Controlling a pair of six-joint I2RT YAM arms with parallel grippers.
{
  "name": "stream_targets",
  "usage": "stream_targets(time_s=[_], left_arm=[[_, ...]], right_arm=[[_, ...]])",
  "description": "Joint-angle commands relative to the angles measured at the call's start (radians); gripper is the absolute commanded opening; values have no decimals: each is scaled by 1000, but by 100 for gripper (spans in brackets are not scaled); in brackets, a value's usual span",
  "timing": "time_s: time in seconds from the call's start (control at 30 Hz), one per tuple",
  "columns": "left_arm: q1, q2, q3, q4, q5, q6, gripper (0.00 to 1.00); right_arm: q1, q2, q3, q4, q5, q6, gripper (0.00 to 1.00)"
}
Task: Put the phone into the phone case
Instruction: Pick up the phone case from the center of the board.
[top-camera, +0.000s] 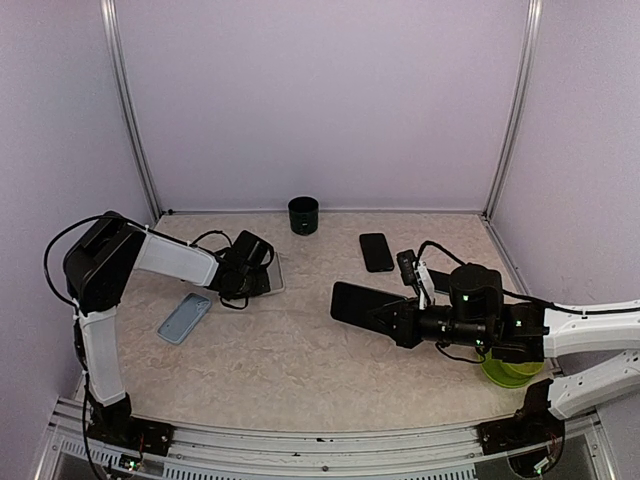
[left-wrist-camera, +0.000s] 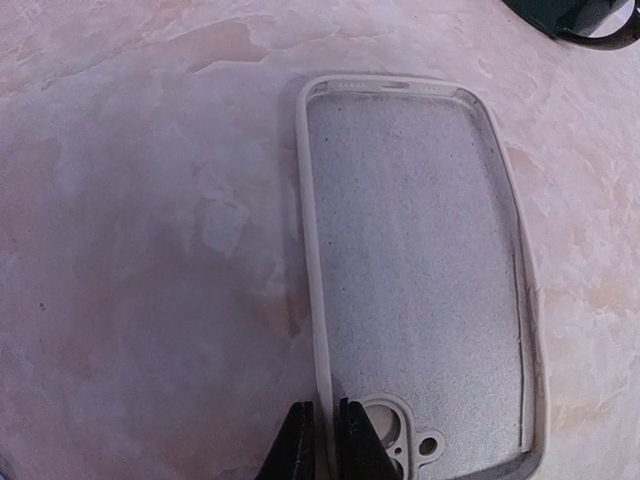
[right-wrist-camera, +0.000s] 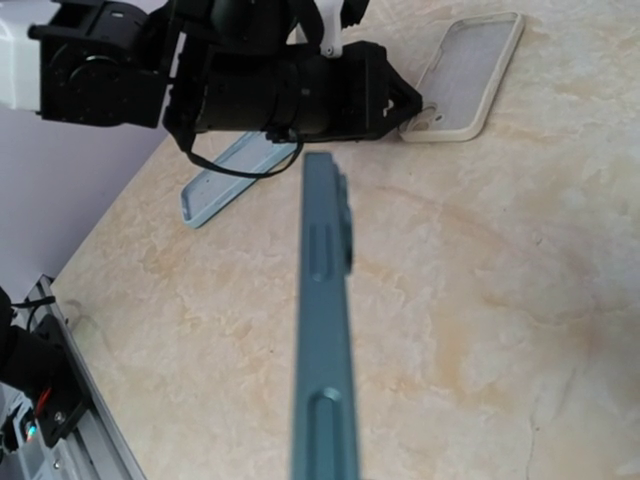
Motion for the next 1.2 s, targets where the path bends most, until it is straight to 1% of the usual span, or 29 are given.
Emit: stream_targets(time_s=[0.0, 0.23, 0.53, 0.67, 0.93, 1.17], left_arm=[[3, 9, -5, -4, 13, 19, 7], [-10, -10, -33, 18, 24, 34, 0], [-42, -35, -73, 56, 21, 77, 0], [-55, -56, -92, 103, 38, 106, 0], [-110, -95, -106, 133, 57, 183, 0], [-146, -150, -146, 179, 132, 255, 0]], right_arm=[[-5, -29, 15, 49, 16, -2, 0], [-5, -30, 16, 53, 16, -1, 0], [-5, -39, 11, 49, 27, -8, 0], [-5, -55, 24, 20, 47, -26, 0], [-5, -111, 26, -35, 107, -50, 0], [-5, -142, 25, -65, 149, -59, 0]])
